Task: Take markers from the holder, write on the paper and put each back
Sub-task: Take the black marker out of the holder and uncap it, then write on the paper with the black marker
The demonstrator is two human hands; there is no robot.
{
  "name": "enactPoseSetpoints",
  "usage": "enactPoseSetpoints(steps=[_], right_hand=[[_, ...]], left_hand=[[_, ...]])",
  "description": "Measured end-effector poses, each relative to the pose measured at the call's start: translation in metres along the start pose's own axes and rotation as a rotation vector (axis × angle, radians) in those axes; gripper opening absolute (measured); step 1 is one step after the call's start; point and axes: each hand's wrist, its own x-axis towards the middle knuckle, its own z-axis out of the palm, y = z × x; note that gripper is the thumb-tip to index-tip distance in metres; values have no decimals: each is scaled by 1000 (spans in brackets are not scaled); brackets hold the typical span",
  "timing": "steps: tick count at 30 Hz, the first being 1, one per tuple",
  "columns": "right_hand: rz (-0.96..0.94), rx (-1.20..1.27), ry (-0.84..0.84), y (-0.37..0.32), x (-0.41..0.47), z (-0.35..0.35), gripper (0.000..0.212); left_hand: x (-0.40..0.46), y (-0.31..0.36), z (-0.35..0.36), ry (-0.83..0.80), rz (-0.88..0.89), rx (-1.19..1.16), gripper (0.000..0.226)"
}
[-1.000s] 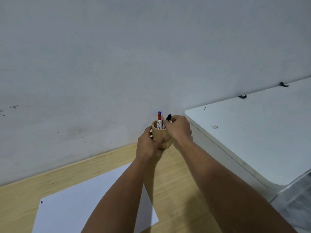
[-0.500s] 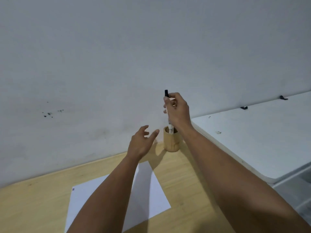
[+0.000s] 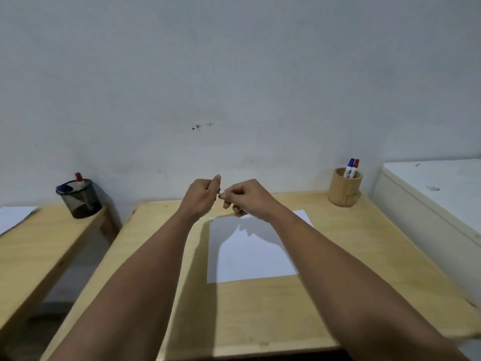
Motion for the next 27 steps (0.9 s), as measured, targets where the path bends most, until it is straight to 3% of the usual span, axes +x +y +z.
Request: enactPoseSetpoints(steps=[6,11,15,17,23,25,27], right_hand=[[-110,-180,26,8,25,36,20],[-79,-231,95,48,37,25,8],[103,159,207,71,41,7,21],[173,368,212,70,43,3,20],[271,908,168,61,45,-9,36],[245,931,159,59,42,-12,27],[237,803,191,58,42,-11,9]], left_hand=[[1,-29,-27,46,-49,118,61],[14,-75,-47,206,-79,383,61],[16,-101,-46,-11,-68,900,53],[15,-102,-33,-84,-28,1036,48],[17,-114,-17,-112,59,1118,49],[16,-112,-16,-102,27,1067,50],[11,-108,-20,-55,-21,982,51]])
